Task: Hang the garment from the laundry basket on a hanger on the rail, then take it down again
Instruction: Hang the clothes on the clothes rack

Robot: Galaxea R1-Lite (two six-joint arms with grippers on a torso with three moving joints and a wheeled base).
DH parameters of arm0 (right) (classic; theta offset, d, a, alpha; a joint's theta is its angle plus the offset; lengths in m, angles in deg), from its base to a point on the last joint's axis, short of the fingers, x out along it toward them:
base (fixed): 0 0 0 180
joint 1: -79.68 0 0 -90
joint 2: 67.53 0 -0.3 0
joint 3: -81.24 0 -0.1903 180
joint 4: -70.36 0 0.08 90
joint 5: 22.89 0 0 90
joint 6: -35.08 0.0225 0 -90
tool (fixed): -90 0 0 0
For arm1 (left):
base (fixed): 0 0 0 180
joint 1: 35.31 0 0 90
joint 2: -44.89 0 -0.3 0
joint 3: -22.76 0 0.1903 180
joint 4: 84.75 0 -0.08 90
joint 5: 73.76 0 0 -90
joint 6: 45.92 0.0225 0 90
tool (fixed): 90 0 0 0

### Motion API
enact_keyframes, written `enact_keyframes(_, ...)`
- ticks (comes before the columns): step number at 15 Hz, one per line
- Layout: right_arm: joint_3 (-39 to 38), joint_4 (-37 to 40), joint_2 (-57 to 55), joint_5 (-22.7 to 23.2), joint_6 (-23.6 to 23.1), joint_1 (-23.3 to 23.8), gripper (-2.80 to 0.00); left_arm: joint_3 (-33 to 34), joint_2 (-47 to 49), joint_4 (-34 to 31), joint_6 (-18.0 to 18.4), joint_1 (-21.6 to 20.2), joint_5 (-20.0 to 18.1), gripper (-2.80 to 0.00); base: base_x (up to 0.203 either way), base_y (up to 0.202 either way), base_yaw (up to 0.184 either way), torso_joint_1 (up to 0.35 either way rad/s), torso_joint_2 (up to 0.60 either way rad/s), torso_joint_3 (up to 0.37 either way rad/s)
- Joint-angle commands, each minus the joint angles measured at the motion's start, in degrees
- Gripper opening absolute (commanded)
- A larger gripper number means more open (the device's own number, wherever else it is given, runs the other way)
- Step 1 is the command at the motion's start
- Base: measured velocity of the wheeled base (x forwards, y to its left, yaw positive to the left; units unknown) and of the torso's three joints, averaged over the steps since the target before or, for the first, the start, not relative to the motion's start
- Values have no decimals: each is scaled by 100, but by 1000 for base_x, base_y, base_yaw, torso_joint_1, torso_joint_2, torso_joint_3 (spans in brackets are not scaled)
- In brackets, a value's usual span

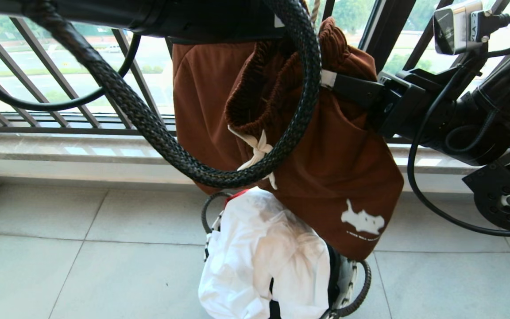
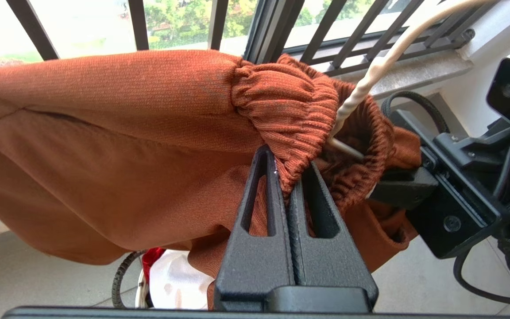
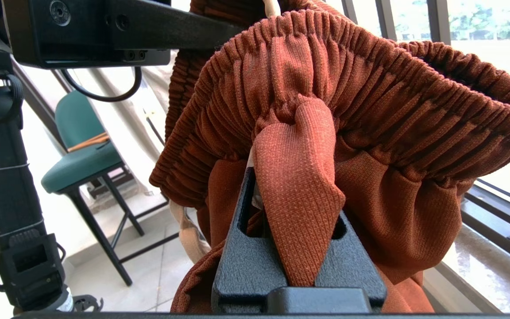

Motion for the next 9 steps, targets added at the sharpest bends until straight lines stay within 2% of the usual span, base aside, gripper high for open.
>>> enact_keyframes(1, 0, -38, 22, 26, 23, 34, -280, -4, 41, -12, -4, 5, 18, -280, 0, 0, 0, 0, 0, 0)
enact_keyframes(2, -3, -38, 22, 31, 23, 34, -280, -4, 53, -3, -4, 5, 18, 0, 0, 0, 0, 0, 0, 0)
enact_keyframes(9, 1, -38, 78, 26, 45, 95, -280, 4, 47, -12, -15, 120, 27, 0, 0, 0, 0, 0, 0, 0)
